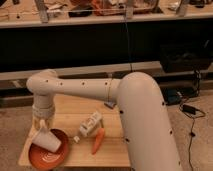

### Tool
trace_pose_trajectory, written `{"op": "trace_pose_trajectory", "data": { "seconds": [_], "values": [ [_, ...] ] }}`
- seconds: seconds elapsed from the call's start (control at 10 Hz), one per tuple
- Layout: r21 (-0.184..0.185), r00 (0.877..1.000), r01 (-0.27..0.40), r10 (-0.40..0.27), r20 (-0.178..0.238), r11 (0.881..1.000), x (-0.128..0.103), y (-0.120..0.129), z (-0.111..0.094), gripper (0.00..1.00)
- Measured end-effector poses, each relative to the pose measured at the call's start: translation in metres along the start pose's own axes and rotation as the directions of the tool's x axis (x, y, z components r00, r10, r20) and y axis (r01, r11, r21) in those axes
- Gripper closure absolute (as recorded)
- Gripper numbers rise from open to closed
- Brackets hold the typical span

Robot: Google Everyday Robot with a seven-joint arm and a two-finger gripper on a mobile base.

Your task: Place the ceramic cup in the ceramic bowl

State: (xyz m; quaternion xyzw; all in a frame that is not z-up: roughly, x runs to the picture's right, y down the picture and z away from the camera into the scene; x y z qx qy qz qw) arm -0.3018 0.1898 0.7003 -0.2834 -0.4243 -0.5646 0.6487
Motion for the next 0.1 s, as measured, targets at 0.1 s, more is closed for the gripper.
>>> {"op": "trace_pose_trajectory", "data": {
  "seconds": [0.1],
  "values": [
    [-0.001,1.0,-0.002,0.002,-0.005,1.0,0.0,0.0,-0.0005,0.55]
  ]
}}
